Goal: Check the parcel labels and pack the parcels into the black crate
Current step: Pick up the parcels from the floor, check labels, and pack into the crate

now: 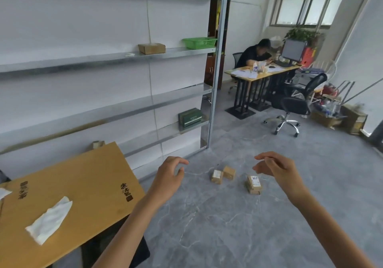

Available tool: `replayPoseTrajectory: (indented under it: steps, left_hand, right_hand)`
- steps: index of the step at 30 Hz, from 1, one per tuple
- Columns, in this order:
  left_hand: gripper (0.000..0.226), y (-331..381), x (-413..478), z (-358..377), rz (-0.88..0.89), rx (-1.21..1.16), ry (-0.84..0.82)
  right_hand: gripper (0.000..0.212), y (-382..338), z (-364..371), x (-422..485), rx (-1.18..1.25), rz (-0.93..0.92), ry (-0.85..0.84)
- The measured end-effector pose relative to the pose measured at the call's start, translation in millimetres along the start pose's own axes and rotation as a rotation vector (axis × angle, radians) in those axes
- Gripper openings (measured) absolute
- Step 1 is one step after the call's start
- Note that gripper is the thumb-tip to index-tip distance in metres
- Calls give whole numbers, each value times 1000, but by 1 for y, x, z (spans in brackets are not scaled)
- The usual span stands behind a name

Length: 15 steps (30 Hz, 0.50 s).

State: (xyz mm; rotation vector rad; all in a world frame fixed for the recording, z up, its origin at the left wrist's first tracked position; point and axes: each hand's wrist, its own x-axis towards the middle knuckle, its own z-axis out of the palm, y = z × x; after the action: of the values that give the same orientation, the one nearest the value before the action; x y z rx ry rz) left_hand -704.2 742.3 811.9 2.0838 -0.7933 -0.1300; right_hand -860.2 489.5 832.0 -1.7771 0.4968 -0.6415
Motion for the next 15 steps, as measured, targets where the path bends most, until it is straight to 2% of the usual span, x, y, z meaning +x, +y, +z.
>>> replayPoseTrajectory:
  steps: [7,15]
  left_hand:
    - [25,19,53,69,-19,-39,-2]
    - [25,-6,124,113,-107,-66,9]
  right_hand:
    - [26,45,-48,48,35,94,7]
    - [26,98,-53,114,41,221,20]
